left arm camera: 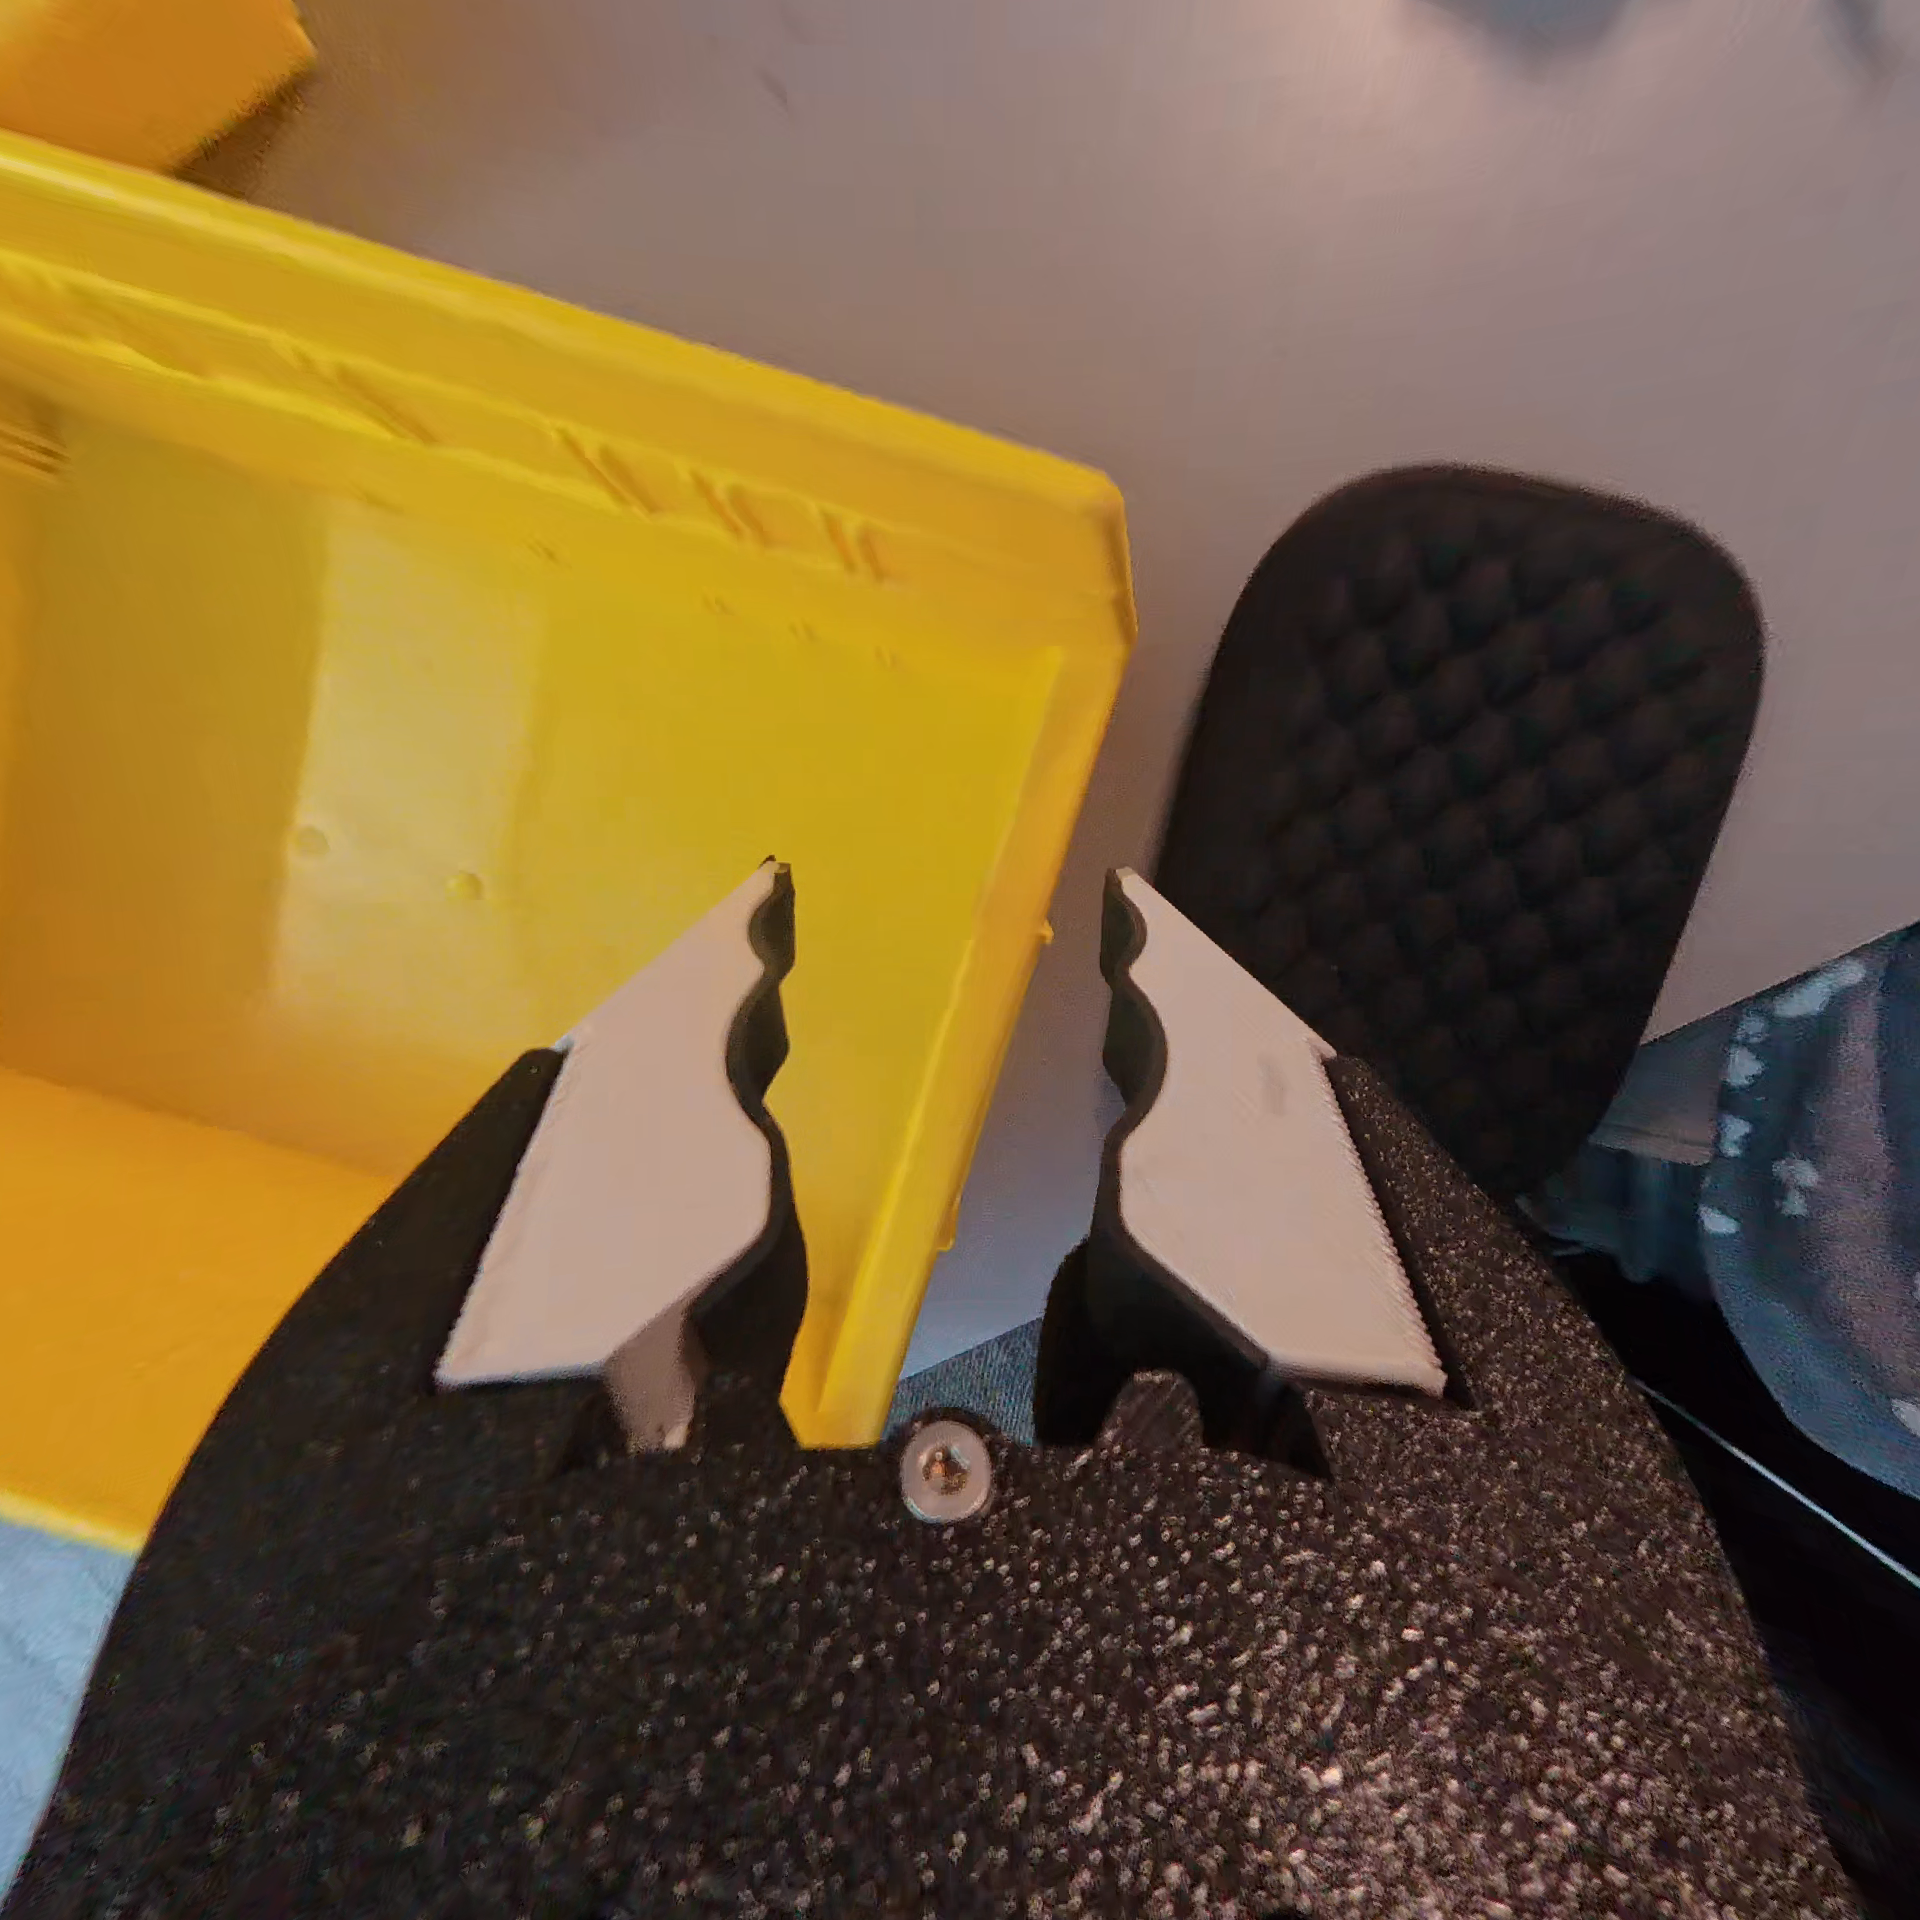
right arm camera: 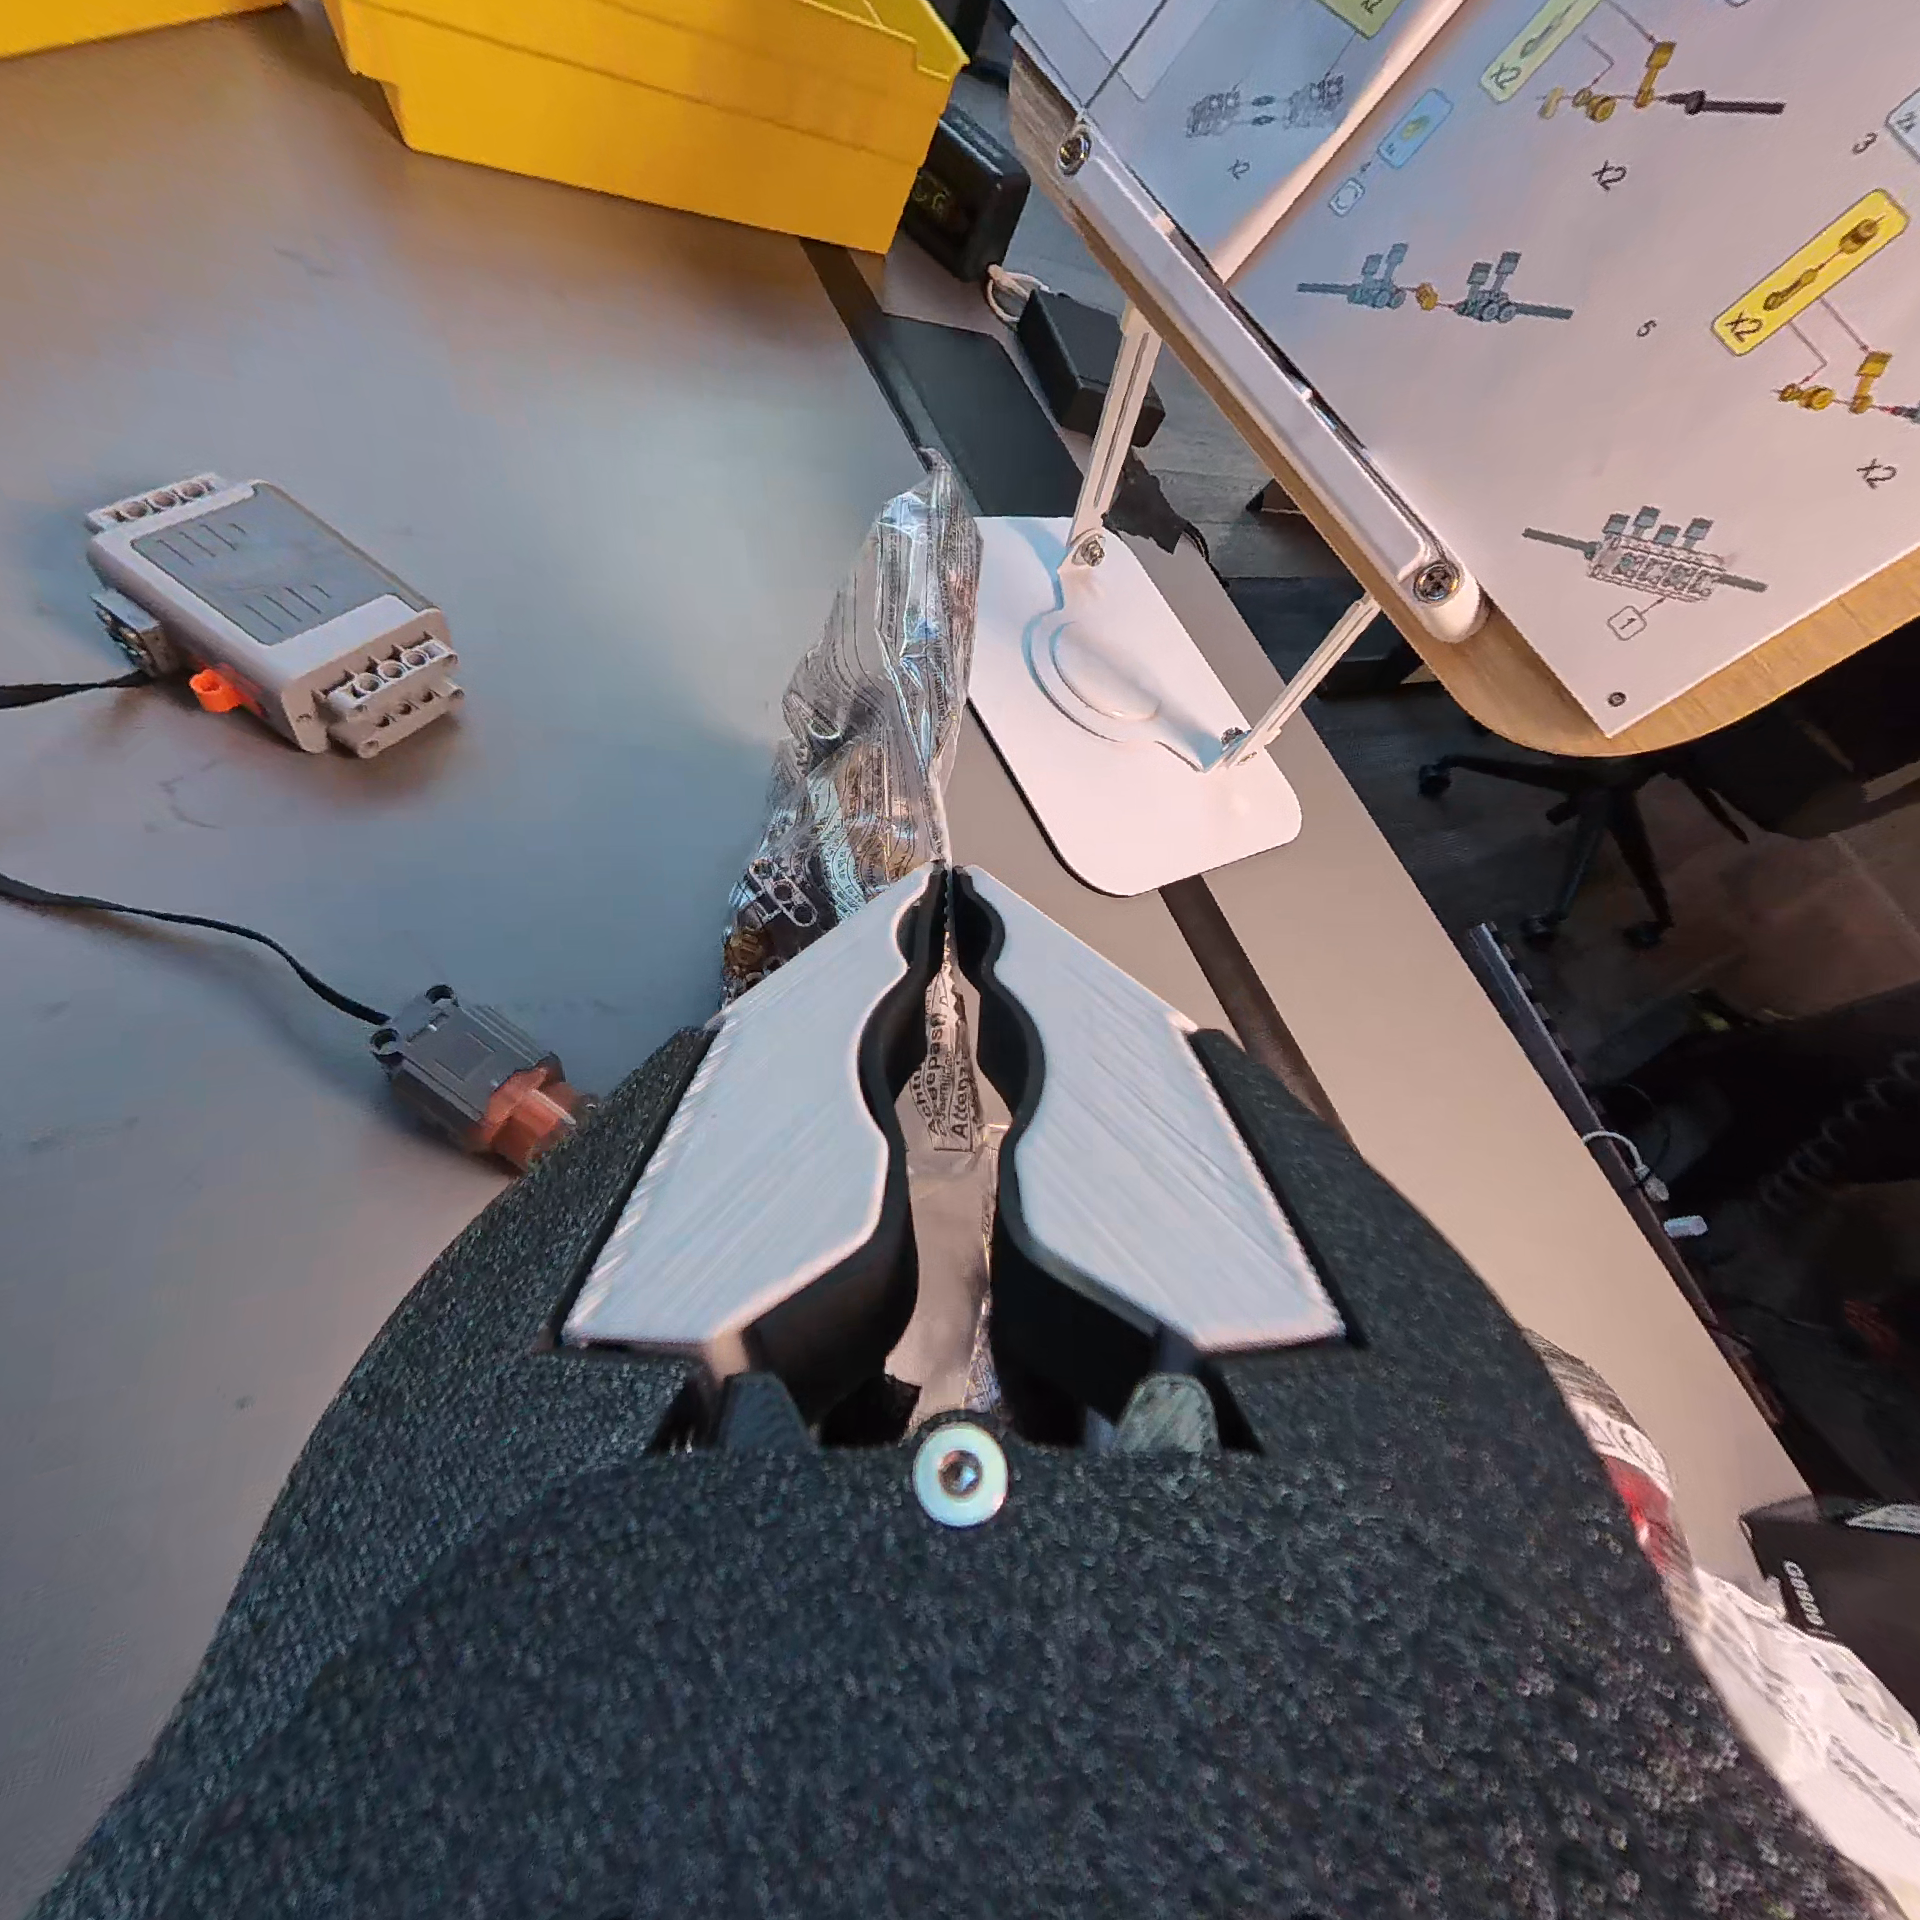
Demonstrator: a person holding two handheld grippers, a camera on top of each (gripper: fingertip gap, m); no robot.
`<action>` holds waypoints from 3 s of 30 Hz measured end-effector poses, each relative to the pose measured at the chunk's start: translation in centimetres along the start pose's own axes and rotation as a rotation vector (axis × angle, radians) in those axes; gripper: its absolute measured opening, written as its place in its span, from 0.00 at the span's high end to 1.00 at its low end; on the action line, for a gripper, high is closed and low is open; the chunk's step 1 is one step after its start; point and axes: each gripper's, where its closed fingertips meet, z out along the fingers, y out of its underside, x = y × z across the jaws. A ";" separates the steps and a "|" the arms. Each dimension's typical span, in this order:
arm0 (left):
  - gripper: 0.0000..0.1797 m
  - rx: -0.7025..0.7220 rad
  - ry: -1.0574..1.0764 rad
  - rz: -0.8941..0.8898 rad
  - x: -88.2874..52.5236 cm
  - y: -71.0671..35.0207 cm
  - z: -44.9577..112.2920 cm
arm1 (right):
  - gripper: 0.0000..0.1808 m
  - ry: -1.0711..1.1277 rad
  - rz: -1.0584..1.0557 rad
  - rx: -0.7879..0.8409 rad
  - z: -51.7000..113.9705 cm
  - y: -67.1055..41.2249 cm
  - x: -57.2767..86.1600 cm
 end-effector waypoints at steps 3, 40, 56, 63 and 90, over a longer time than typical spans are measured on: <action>0.74 -0.070 -0.036 0.042 0.7 1.4 3.1 | 1.00 -0.006 -0.001 -0.004 0.1 -0.3 -0.6; 0.87 0.389 -0.015 0.137 8.5 -12.1 0.4 | 1.00 -0.249 -0.051 0.042 -1.6 -1.1 -5.7; 0.61 0.931 0.589 0.156 20.7 -27.1 -1.9 | 1.00 -0.297 -0.106 0.310 -10.5 -11.8 -11.3; 0.91 0.795 1.074 0.277 27.3 -22.1 -2.6 | 1.00 -0.484 0.066 0.285 -12.4 -8.4 -17.6; 0.82 0.645 0.653 0.666 26.7 -20.7 -4.9 | 1.00 -0.605 0.220 0.179 -11.4 -2.7 -21.7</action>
